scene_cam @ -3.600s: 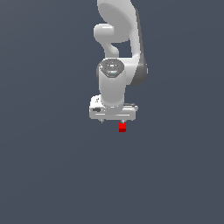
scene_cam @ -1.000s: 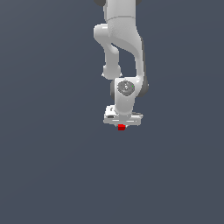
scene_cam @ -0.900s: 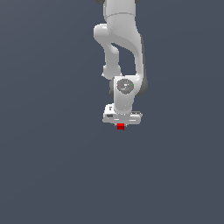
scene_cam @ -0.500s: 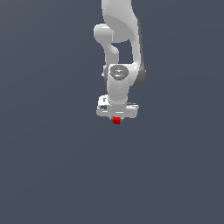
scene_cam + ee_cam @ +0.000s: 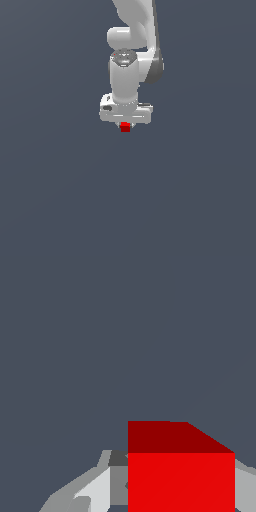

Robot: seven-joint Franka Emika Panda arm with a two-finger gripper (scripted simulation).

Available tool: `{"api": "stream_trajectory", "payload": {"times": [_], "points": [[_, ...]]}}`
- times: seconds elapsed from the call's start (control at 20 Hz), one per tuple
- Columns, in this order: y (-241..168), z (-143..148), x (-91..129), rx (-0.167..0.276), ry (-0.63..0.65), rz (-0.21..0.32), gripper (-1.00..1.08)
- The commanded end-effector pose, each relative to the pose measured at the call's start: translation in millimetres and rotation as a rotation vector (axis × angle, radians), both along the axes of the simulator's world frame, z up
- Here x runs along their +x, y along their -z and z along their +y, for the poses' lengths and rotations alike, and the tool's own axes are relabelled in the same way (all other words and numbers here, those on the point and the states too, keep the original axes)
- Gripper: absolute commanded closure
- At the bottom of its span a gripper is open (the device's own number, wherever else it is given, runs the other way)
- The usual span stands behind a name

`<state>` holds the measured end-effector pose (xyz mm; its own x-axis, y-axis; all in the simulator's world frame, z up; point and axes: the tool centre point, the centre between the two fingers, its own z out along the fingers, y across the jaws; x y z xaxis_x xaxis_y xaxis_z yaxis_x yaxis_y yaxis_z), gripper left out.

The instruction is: Pick up the red cube and move it to a goal position.

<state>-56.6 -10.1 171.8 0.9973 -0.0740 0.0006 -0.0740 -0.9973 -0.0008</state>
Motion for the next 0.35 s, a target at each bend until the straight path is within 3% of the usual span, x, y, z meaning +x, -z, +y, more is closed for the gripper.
{"api": "stream_trajectory", "payload": {"times": [0.0,0.3], "points": [[-11.1,-5.1,-0.5,0.000,-0.001,0.001,1.08],[-20.5,-9.6,0.3,-0.001,-0.001,0.001,1.08]]}}
